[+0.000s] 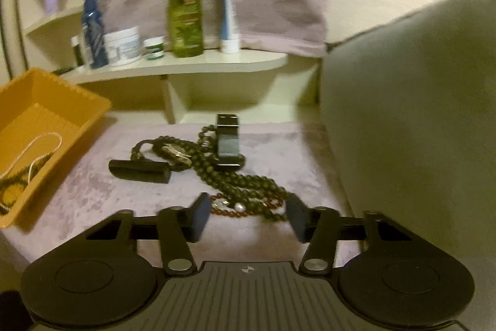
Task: Organize jewelry
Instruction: 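Move the open right gripper back to the jewelry pile, then close the right gripper on a dark wooden bead strand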
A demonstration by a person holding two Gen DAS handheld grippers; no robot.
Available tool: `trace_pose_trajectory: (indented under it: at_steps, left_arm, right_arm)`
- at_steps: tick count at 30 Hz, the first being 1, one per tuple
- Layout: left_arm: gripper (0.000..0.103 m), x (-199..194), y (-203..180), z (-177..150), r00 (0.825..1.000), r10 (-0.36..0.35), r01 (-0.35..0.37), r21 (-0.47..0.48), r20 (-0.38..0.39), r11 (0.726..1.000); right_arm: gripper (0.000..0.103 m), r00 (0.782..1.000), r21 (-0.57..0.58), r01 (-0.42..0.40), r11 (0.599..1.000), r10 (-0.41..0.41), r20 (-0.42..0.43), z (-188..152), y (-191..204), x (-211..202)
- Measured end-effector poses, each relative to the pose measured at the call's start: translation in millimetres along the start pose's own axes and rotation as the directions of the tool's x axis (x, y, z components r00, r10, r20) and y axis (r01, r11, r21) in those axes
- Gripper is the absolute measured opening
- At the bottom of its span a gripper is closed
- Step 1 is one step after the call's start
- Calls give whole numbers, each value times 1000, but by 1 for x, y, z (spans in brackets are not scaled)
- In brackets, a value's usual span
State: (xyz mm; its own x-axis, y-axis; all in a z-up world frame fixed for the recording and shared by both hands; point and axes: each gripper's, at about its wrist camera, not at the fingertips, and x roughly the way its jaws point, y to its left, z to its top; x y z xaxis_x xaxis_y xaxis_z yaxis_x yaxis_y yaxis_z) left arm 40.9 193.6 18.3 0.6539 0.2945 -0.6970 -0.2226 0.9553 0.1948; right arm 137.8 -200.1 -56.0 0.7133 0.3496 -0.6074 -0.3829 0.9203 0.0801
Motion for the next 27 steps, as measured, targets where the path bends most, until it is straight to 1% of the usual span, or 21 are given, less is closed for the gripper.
trace_pose_trajectory:
  at_steps: [2, 4, 6, 11, 13, 15, 18, 20, 26, 27]
  left_arm:
    - [12, 0, 0, 0, 1000, -1, 1, 0, 1, 1000]
    - [12, 0, 1, 0, 1000, 0, 0, 1, 0, 1000]
    - [12, 0, 1, 0, 1000, 1, -1, 2, -2, 1000]
    - [12, 0, 1, 0, 1000, 3, -3, 3, -3, 1000]
    - [12, 1, 2, 0, 1000, 3, -3, 2, -4, 1000]
    - [12, 0, 2, 0, 1000, 3, -3, 1, -4, 1000]
    - [12, 1, 2, 0, 1000, 4, -4, 1, -4, 1000]
    - [12, 1, 2, 0, 1000, 4, -4, 0, -4, 1000]
    - [12, 2, 4, -1, 1000, 5, -5, -4, -7, 1000]
    - [12, 2, 3, -1, 1000, 6, -6, -3, -7, 1000]
  right_arm:
    - [42, 1000, -34, -11, 999, 11, -10, 3, 3, 10]
    - [35, 999, -69, -23, 997, 21, -25, 6, 5, 21]
    - [34, 999, -97, -32, 995, 29, -35, 10, 7, 30]
    - [33, 997, -188, -59, 980, 47, -67, 17, 16, 49]
    - [33, 997, -224, -53, 973, 39, -65, 19, 19, 55]
    - [33, 996, -256, -62, 965, 42, -83, 21, 23, 63]
    - [33, 995, -303, -57, 951, 31, -90, 23, 28, 72]
    - [33, 994, -306, -64, 950, 35, -99, 23, 28, 77]
    - [33, 993, -266, -68, 962, 40, -109, 24, 24, 85]
    - [31, 993, -269, -66, 961, 37, -113, 25, 25, 84]
